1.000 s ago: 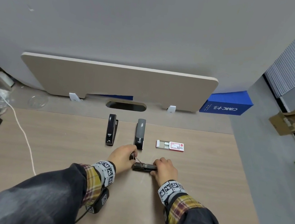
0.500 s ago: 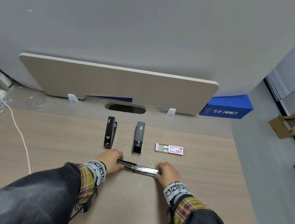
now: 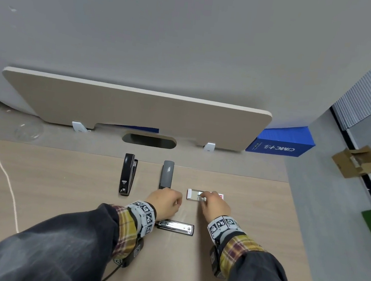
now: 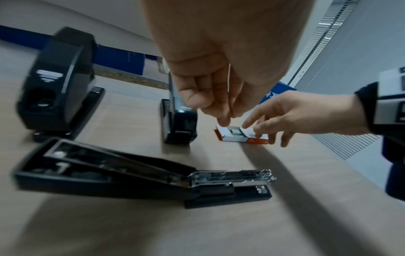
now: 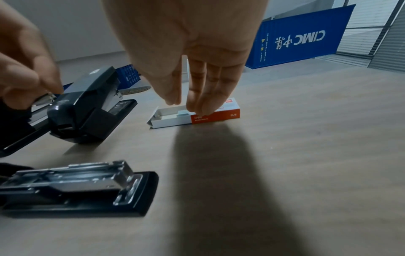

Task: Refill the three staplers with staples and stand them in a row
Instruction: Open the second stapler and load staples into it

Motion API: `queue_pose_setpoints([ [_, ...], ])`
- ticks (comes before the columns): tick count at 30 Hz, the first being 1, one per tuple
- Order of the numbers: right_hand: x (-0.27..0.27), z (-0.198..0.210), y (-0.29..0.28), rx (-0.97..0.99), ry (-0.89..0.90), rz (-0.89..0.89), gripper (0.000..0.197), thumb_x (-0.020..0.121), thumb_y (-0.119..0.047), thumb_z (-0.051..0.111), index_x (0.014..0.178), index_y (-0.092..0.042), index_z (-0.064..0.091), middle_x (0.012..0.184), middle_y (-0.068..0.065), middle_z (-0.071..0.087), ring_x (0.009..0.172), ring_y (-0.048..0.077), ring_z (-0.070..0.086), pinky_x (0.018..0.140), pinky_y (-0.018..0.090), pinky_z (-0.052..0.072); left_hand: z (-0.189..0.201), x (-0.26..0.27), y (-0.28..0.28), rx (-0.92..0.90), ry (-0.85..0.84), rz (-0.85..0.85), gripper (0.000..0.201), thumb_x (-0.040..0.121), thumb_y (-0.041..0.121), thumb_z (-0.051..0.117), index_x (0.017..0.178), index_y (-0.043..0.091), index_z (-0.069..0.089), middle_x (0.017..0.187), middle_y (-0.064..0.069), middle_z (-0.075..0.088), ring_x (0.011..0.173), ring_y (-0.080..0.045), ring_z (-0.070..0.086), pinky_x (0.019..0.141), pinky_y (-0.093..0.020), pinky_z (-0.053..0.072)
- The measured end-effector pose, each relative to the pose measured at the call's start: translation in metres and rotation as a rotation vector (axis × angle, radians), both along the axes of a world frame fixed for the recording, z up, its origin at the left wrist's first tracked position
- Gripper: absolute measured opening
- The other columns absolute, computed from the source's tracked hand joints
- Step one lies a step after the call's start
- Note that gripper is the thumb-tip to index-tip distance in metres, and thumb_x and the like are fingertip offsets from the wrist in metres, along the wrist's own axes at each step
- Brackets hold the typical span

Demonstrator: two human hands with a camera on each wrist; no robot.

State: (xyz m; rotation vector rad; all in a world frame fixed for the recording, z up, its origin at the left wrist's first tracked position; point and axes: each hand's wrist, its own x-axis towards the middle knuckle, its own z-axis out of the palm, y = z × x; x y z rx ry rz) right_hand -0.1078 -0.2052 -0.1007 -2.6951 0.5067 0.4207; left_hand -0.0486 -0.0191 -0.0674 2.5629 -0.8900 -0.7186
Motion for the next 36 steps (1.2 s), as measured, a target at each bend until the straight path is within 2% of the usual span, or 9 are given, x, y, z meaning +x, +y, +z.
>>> queue_pose_setpoints([
  [3, 0.008, -0.008, -0.002, 0.006, 0.027, -0.012, 0.026, 0.097, -0.030, 0.041, 0.115, -0.027, 0.059, 0.113, 0.004, 0.056, 0.099, 0.027, 0.061, 0.079, 0.033, 0.050, -0.003, 0.003, -0.018, -0.018, 0.041, 0.030, 0.022, 0.087, 0.018, 0.046, 0.099, 0.020, 0.065, 0.106, -0.002, 0.068, 0.101, -0.023, 0.060, 0.085, -0.032, 0.048],
  [9, 0.011, -0.020, -0.008, 0.025, 0.050, 0.004, 0.024, 0.095, -0.023, 0.040, 0.108, -0.022, 0.060, 0.111, 0.002, 0.058, 0.098, 0.028, 0.060, 0.078, 0.034, 0.048, -0.017, 0.009, -0.042, 0.012, 0.108, 0.061, 0.027, 0.088, 0.014, 0.045, 0.107, 0.019, 0.063, 0.115, -0.005, 0.061, 0.107, -0.027, 0.059, 0.089, -0.034, 0.048],
  [12, 0.013, -0.021, -0.012, 0.036, 0.041, 0.013, 0.023, 0.095, -0.022, 0.040, 0.106, -0.021, 0.060, 0.109, 0.001, 0.061, 0.098, 0.026, 0.059, 0.079, 0.034, 0.049, -0.024, 0.009, -0.050, 0.039, 0.148, 0.070, 0.034, 0.090, 0.012, 0.045, 0.120, 0.022, 0.060, 0.120, -0.006, 0.051, 0.103, -0.030, 0.060, 0.090, -0.038, 0.048],
  [15, 0.016, -0.021, -0.013, 0.042, 0.023, 0.013, 0.022, 0.094, -0.022, 0.041, 0.109, -0.019, 0.058, 0.110, 0.002, 0.062, 0.097, 0.026, 0.060, 0.077, 0.033, 0.048, -0.030, 0.010, -0.057, 0.074, 0.190, 0.062, 0.039, 0.090, 0.011, 0.047, 0.125, 0.022, 0.059, 0.121, -0.005, 0.043, 0.099, -0.032, 0.061, 0.089, -0.041, 0.050],
  [20, 0.014, -0.020, -0.009, 0.023, 0.031, 0.036, 0.029, 0.096, -0.022, 0.040, 0.114, -0.026, 0.061, 0.112, 0.001, 0.060, 0.101, 0.027, 0.060, 0.078, 0.034, 0.049, -0.036, 0.010, -0.061, 0.205, 0.217, 0.044, 0.028, 0.087, 0.011, 0.046, 0.111, 0.006, 0.059, 0.123, -0.010, 0.041, 0.100, -0.035, 0.059, 0.086, -0.039, 0.049],
  [24, 0.012, -0.021, -0.005, 0.015, 0.034, 0.122, 0.028, 0.092, -0.021, 0.043, 0.112, -0.026, 0.062, 0.110, 0.002, 0.057, 0.101, 0.028, 0.060, 0.078, 0.037, 0.051, -0.041, 0.013, -0.058, 0.202, 0.231, 0.045, 0.028, 0.087, 0.012, 0.047, 0.114, 0.006, 0.054, 0.124, -0.012, 0.040, 0.103, -0.035, 0.058, 0.084, -0.037, 0.044],
  [27, 0.010, -0.019, -0.006, -0.008, -0.023, 0.070, 0.026, 0.091, -0.021, 0.046, 0.113, -0.021, 0.059, 0.111, 0.003, 0.054, 0.102, 0.028, 0.056, 0.075, 0.037, 0.050, -0.042, 0.013, -0.057, 0.210, 0.228, 0.070, 0.028, 0.088, 0.014, 0.048, 0.111, 0.003, 0.056, 0.122, -0.011, 0.042, 0.100, -0.035, 0.059, 0.087, -0.039, 0.048],
  [31, 0.011, -0.020, -0.015, -0.106, -0.052, 0.058, 0.039, 0.076, -0.012, 0.057, 0.114, -0.019, 0.058, 0.112, 0.007, 0.052, 0.101, 0.030, 0.049, 0.072, 0.038, 0.050, -0.043, 0.014, -0.057, 0.204, 0.229, 0.082, 0.025, 0.088, 0.015, 0.047, 0.106, 0.001, 0.058, 0.120, -0.010, 0.043, 0.097, -0.034, 0.060, 0.085, -0.039, 0.049],
  [36, 0.015, -0.021, -0.020, -0.195, -0.018, 0.133, 0.034, 0.074, -0.009, 0.059, 0.105, -0.020, 0.064, 0.106, 0.006, 0.057, 0.100, 0.033, 0.051, 0.076, 0.039, 0.041, -0.045, 0.015, -0.059, 0.202, 0.225, 0.085, 0.024, 0.088, 0.015, 0.046, 0.103, 0.001, 0.058, 0.120, -0.011, 0.043, 0.095, -0.034, 0.060, 0.084, -0.039, 0.050],
])
